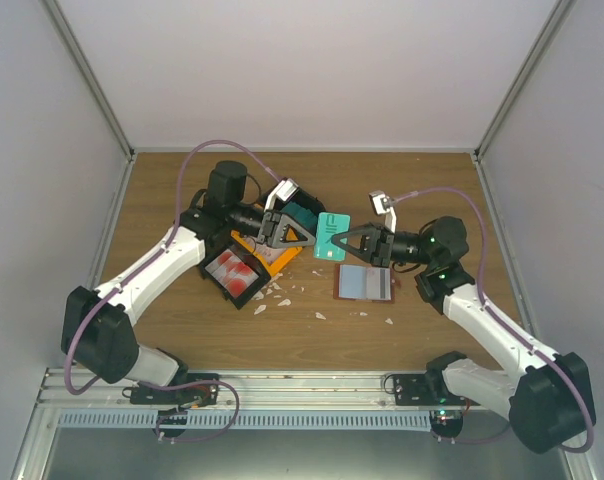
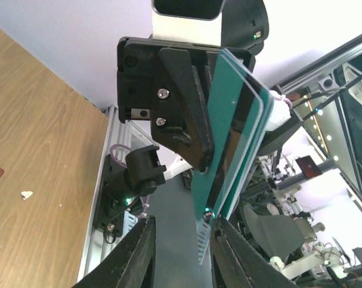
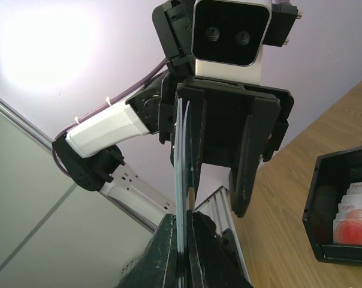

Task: Put the credit cards into the card holder
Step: Place the credit card in the storage box.

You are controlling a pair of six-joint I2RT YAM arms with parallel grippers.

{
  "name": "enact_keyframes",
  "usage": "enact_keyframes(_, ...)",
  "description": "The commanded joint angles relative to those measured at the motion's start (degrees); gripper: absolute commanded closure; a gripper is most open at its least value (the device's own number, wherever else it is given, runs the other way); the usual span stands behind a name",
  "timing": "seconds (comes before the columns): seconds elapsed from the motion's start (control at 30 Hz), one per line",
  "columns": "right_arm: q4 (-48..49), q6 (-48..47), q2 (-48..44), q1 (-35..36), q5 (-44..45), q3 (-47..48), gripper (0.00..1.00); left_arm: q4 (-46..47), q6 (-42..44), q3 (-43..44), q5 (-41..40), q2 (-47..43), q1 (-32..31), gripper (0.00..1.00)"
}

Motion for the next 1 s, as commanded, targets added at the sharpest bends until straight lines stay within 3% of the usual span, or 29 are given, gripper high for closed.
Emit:
enact_keyframes(0.0,5.60,2.08,-0.06,1.49,-2.05,-0.76,0.99,-2.69,3.12,1.80,-2.89,1.23,-0.38,0.74)
enact_keyframes(0.47,4.80,6.18,3.06,1.92,4.16,-0.62,0.99,-12.25,11.53,4.36,-9.68,4.16,-2.64,0.76)
enact_keyframes(0.6,2.76,5.85,4.46,1.93,6.30,0.10,0.99,-8.26,9.35,3.53,-7.21,3.78,-2.62,0.80)
enact_keyframes(0.77,3.81,7.59,7.92,1.22,8.23,-0.25,0.99,-0.57,2.18,1.93,-4.50,3.37,-1.49,1.00)
enact_keyframes(0.97,9.12,10.63,13.78,-0.95,7.88,1.20,0.95,3.15,-1.64,1.56,-3.10,3.69,0.56,1.00)
